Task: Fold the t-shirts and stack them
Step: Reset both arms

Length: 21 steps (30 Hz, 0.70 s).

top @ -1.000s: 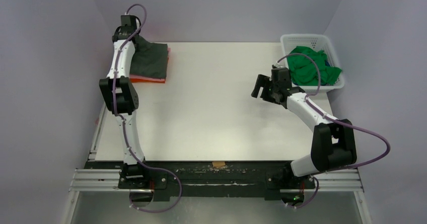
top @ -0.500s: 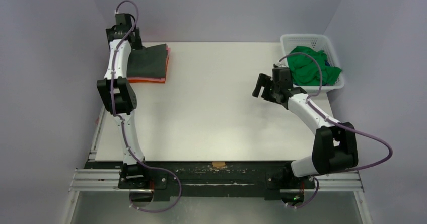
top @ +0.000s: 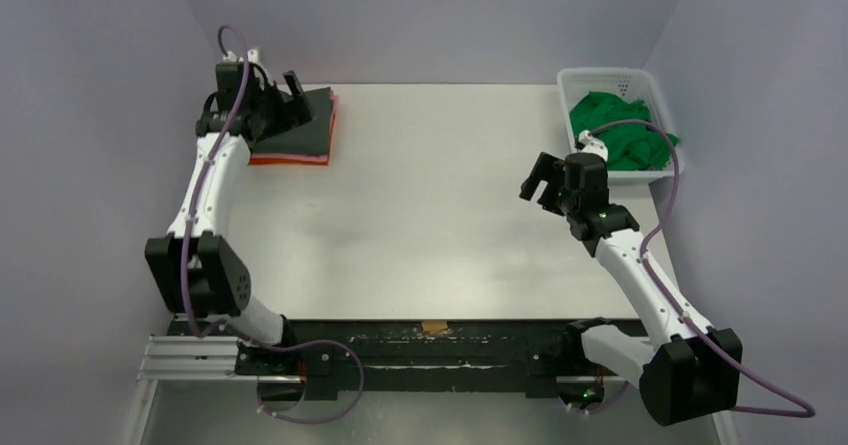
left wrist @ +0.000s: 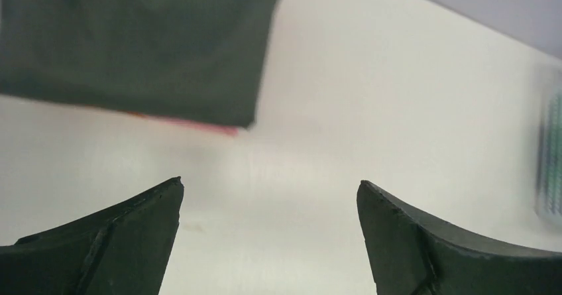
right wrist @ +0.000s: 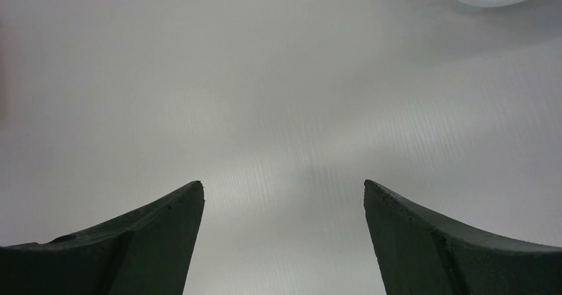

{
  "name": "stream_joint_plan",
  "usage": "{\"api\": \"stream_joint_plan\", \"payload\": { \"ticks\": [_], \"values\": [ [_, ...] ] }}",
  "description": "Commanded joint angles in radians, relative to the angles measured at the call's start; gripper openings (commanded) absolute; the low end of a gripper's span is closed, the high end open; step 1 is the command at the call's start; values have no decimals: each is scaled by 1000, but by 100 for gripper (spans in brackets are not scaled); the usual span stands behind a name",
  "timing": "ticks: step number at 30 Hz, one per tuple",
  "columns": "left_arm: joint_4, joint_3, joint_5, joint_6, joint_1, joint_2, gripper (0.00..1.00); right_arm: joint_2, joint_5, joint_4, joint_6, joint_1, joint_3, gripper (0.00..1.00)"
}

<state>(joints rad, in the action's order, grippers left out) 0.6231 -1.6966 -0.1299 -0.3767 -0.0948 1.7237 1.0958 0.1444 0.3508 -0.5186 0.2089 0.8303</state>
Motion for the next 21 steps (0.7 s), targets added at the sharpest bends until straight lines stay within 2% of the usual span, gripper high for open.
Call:
{"api": "stream_joint_plan", "payload": {
  "ticks": [1,4,7,11,14,17,21],
  "values": [
    [-242,472,-81,-127,148,-390,100,-92,46,27,-24,-1,-57,89],
    [-293,791,-22,-189,270,-622,100,-165,29,28,-41,0,-97,89],
    [-270,948,7,-195,361,-814,100,-240,-18,6,-43,0,-140,89],
    [-115,1026,111,-219,391,-1010,100,-328,-8,-12,-76,0,-220,89],
    [-90,1057,156,-223,391,-1105,100,-384,31,34,-92,0,-261,89],
    [-63,1053,170,-206,392,-1150,100,-432,70,71,-93,0,-280,88],
    [-26,1063,220,-212,392,-1169,100,-488,41,36,-95,0,-294,89]
  ]
}}
